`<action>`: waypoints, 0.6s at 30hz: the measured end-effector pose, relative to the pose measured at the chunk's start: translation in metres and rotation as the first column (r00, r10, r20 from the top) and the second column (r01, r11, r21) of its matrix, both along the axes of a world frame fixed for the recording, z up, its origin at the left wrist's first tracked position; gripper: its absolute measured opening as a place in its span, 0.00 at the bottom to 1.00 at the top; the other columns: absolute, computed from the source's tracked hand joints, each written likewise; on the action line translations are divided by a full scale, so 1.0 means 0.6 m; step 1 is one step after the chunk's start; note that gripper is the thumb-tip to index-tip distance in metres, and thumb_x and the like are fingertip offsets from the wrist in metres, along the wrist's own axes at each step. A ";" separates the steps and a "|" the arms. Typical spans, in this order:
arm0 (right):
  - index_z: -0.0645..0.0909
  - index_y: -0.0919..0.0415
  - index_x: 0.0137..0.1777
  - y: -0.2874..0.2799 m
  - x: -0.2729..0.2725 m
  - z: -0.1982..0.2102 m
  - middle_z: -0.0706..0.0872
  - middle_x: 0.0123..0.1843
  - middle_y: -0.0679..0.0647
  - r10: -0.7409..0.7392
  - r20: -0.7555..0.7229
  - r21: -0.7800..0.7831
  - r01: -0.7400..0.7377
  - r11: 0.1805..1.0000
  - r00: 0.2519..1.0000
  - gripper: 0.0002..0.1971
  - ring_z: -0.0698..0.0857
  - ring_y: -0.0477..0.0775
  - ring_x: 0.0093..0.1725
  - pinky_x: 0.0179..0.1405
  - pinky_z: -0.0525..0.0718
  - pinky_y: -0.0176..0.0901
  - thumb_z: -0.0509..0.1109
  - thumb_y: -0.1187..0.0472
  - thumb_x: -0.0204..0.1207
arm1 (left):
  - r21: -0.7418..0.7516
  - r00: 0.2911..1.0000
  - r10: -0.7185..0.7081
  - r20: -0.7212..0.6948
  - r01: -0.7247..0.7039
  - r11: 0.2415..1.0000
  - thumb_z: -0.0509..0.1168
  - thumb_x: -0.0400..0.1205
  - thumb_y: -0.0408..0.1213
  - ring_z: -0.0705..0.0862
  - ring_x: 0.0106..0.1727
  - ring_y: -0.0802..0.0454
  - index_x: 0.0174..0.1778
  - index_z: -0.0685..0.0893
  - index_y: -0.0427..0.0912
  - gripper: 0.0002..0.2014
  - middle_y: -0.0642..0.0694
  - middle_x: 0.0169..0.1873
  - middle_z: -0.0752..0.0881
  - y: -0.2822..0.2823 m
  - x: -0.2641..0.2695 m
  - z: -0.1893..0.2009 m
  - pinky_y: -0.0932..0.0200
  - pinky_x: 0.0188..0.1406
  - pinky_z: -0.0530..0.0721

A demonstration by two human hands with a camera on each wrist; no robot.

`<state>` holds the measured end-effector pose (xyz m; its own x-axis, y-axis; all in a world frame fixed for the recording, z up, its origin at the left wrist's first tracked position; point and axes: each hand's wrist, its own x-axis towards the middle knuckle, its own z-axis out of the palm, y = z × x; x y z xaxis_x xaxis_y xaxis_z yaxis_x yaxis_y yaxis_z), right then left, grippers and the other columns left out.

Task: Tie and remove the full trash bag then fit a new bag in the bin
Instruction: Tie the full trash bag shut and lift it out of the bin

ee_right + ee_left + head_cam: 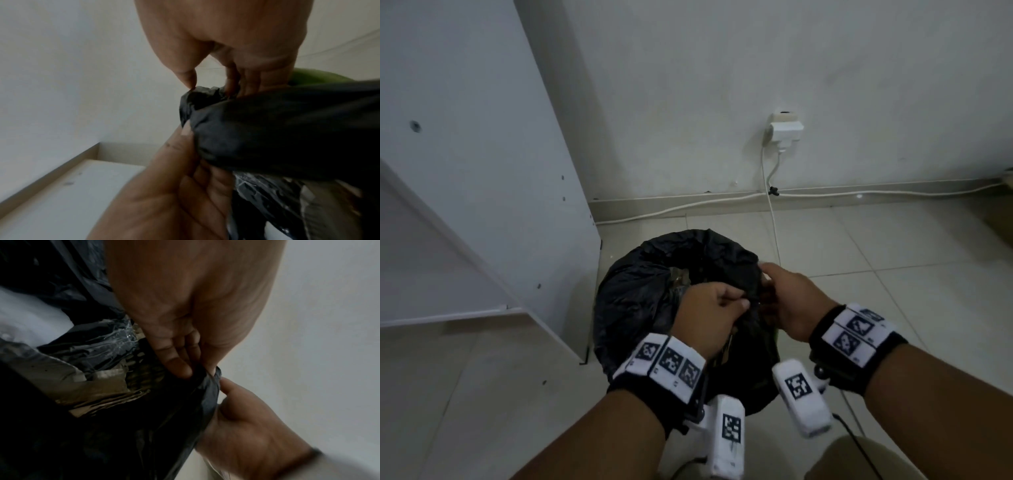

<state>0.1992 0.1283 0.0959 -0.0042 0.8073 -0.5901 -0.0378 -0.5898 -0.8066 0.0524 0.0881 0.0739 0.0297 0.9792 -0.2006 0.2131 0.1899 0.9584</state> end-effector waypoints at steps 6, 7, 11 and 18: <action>0.82 0.72 0.54 0.107 0.019 0.014 0.89 0.40 0.67 0.059 0.242 -0.094 -0.037 0.995 0.969 0.12 0.87 0.62 0.36 0.41 0.87 0.56 0.75 0.63 0.76 | -0.005 0.993 -0.102 -0.057 0.102 0.995 0.69 0.84 0.37 0.91 0.45 0.49 0.57 0.88 0.44 0.08 0.45 0.45 0.93 -0.020 -0.006 0.013 0.54 0.47 0.91; 0.82 0.72 0.54 0.122 0.026 0.026 0.88 0.40 0.67 0.065 0.276 -0.094 -0.040 0.995 0.959 0.12 0.87 0.62 0.38 0.45 0.87 0.59 0.75 0.63 0.76 | 0.007 0.991 -0.112 -0.078 0.113 0.994 0.68 0.85 0.39 0.91 0.45 0.52 0.58 0.88 0.46 0.08 0.48 0.46 0.92 -0.021 -0.017 0.017 0.57 0.46 0.90; 0.87 0.70 0.53 0.156 0.035 0.051 0.92 0.48 0.65 0.127 0.319 0.008 -0.137 0.991 0.939 0.20 0.90 0.65 0.51 0.62 0.85 0.66 0.80 0.54 0.69 | 0.063 0.984 -0.048 -0.172 0.059 0.996 0.65 0.87 0.42 0.87 0.50 0.57 0.61 0.87 0.48 0.09 0.52 0.48 0.89 -0.016 -0.066 0.027 0.68 0.46 0.81; 0.87 0.60 0.51 0.092 -0.063 0.076 0.91 0.47 0.54 0.194 0.713 0.424 -0.635 0.646 0.674 0.06 0.87 0.54 0.49 0.56 0.84 0.47 0.72 0.59 0.78 | 0.299 0.934 0.175 -0.312 -0.079 0.951 0.63 0.87 0.39 0.82 0.67 0.54 0.75 0.78 0.45 0.18 0.50 0.66 0.84 0.033 -0.126 0.041 0.59 0.67 0.79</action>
<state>0.1612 0.1834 0.1416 -0.2919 0.9564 0.0095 0.6544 0.2069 -0.7273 -0.0232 0.1078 0.0983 -0.1194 0.9875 0.1025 0.5191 -0.0259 0.8543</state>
